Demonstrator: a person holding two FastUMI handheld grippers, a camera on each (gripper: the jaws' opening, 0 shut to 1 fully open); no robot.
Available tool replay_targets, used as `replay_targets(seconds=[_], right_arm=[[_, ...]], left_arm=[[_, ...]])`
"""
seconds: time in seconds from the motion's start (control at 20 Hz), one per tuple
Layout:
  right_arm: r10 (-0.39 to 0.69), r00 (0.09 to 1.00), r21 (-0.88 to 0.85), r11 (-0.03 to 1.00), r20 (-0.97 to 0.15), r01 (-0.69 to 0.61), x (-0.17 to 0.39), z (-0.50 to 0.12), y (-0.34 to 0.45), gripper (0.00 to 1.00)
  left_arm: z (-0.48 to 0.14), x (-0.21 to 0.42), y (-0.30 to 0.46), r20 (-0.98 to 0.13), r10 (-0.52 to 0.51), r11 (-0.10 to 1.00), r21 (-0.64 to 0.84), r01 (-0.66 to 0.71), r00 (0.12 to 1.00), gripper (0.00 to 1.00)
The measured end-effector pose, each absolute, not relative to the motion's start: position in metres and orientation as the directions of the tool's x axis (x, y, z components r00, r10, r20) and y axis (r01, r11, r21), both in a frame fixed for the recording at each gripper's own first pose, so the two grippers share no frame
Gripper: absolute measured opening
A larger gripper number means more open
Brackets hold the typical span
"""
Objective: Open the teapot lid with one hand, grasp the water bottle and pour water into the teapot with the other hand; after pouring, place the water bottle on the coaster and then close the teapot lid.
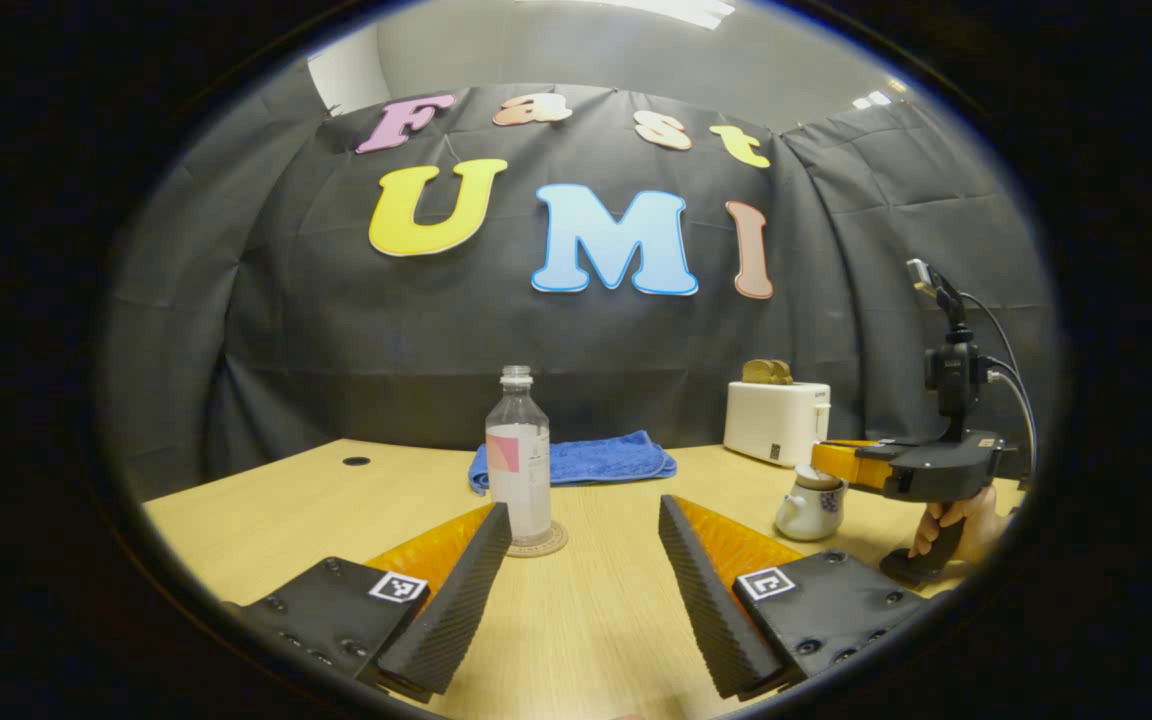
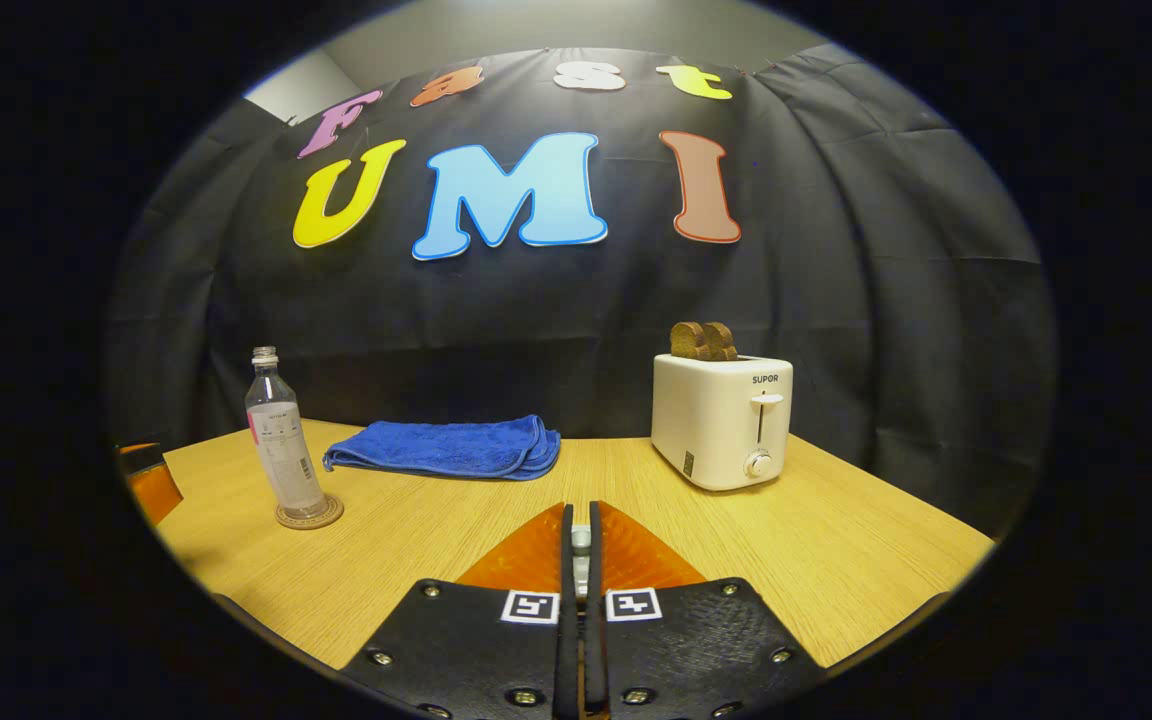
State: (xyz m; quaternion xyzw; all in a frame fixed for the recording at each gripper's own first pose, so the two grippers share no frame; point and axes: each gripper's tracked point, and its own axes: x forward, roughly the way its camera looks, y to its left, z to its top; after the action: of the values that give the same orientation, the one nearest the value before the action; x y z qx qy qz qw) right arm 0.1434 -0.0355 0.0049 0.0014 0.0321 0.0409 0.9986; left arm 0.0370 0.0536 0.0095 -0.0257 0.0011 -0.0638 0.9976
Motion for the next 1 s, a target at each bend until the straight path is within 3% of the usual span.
replay_targets(seconds=[0.5, 0.7, 0.9, 0.95, 1.0], right_arm=[[0.089, 0.99, 0.002, 0.996, -0.11, -0.089, 0.138, -0.005, -0.034, 0.06], [0.081, 0.99, -0.009, 0.997, -0.112, -0.083, 0.136, -0.003, -0.035, 0.11], [0.05, 0.998, -0.056, 0.997, -0.03, -0.052, 0.123, 0.028, -0.04, 0.17], [0.058, 0.998, -0.062, 0.996, -0.028, -0.059, 0.114, 0.033, -0.037, 0.26], [0.071, 0.997, -0.057, 0.996, -0.029, -0.073, 0.101, 0.035, -0.033, 0.27]], left_arm=[[0.015, 0.034, 0.057, 0.013, -0.116, 0.993, -0.036, 0.116, 0.993, 1.0], [0.013, 0.033, 0.057, 0.008, -0.112, 0.993, -0.035, 0.113, 0.994, 1.0], [0.011, 0.032, 0.058, 0.0, -0.11, 0.993, -0.05, 0.11, 0.994, 1.0], [0.011, 0.031, 0.057, -0.001, -0.111, 0.992, -0.056, 0.111, 0.994, 1.0], [0.013, 0.03, 0.056, 0.001, -0.111, 0.992, -0.062, 0.111, 0.994, 1.0]])
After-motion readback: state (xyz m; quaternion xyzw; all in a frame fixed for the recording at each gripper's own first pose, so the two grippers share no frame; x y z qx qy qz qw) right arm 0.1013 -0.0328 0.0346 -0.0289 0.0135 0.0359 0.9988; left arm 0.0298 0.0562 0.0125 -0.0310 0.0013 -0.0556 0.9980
